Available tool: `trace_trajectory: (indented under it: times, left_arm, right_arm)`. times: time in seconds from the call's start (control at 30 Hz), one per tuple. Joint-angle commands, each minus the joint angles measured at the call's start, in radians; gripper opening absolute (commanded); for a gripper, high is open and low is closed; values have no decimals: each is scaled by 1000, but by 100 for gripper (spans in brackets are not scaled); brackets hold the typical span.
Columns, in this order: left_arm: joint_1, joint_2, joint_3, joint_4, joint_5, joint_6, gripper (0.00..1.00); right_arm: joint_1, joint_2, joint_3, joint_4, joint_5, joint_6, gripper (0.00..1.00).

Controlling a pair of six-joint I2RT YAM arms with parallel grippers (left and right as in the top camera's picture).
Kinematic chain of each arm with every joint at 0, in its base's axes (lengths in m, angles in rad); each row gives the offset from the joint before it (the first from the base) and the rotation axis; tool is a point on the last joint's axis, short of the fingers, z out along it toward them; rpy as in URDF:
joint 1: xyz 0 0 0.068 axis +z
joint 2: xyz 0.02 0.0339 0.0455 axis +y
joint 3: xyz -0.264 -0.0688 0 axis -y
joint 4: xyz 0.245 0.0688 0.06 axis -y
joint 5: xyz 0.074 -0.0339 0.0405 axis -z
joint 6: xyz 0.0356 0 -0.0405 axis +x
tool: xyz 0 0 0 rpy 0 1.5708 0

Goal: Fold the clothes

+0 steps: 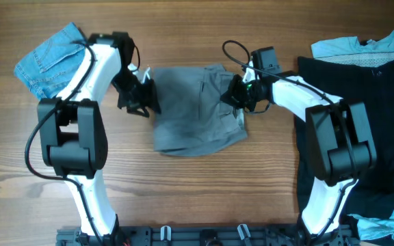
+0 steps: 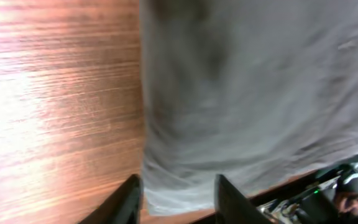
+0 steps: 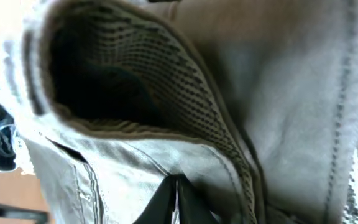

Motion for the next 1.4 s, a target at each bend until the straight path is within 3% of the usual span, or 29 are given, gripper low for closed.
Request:
trace_trajectory:
  times: [0.0, 0.13, 0.23, 0.4, 0.5, 0.57, 0.63, 0.77, 0.97, 1.17, 1.27, 1.37]
  left_arm:
    - [-21, 7, -133, 66, 90, 3, 31]
    - [-36, 7, -349, 262, 93, -31, 34]
    - [-21, 7, -460, 369, 93, -86, 29]
    - [47, 1, -435, 316, 94, -85, 26]
    - [87, -10, -366, 226, 96, -74, 30]
    - [108, -27, -305, 162, 113, -50, 32]
    - [114, -55, -248, 109, 183, 11, 34]
    - [95, -114, -220, 85, 280, 65, 40]
    - [5, -127, -229, 86, 280, 102, 47]
    - [-95, -127, -323, 100, 235, 41, 18]
    - [-118, -127, -412, 121, 207, 15, 12]
    - [-112, -127, -525, 260, 162, -128, 12]
  right_arm:
    - [-9, -40, -14, -6, -42, -112, 9]
    - [-9, -161, -14, -34, -111, -230, 10]
    - [-6, -255, -14, -92, -137, -234, 9]
    - [11, -265, -24, -235, -11, -241, 9]
    - [21, -225, -65, -332, 74, -112, 10]
    - [21, -182, -110, -382, 72, -40, 13]
    - [21, -143, -157, -412, 24, -18, 10]
    - [17, -122, -214, -398, -32, -34, 8]
    - [10, -123, -210, -317, -117, -33, 9]
    - [10, -131, -204, -264, -220, -12, 10]
    - [10, -166, -204, -278, -213, -66, 11]
    - [10, -229, -204, -245, -214, -138, 11]
